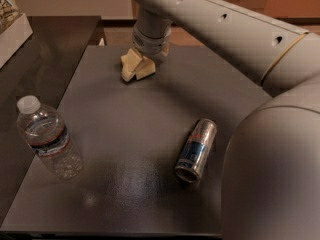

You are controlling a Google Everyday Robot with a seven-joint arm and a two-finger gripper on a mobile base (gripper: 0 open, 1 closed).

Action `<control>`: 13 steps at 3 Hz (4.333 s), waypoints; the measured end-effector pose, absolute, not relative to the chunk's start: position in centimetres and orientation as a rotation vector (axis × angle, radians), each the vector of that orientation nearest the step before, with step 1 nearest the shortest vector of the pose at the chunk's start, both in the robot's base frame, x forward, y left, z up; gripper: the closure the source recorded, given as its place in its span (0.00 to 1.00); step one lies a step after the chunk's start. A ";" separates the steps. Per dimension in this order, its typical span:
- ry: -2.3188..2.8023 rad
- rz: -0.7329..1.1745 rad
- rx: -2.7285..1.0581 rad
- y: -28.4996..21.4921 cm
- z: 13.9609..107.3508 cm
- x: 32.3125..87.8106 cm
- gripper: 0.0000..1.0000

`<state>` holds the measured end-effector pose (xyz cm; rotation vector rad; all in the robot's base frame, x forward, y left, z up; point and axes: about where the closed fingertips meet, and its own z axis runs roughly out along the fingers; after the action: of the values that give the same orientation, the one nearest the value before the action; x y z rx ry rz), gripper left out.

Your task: Move sponge near water bottle

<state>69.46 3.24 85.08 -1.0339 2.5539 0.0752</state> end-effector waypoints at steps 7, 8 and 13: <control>2.026 0.255 -1.684 3.8 91.0 54.1 1.00; 1.963 0.244 -1.858 4.0 90.5 51.2 1.00; 1.859 0.278 -2.264 5.1 86.8 41.8 0.60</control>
Offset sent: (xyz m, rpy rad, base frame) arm -0.0080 0.0087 -0.0009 0.0824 0.0502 0.0491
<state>41.83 5.05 86.83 -2.2642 1.8586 0.2780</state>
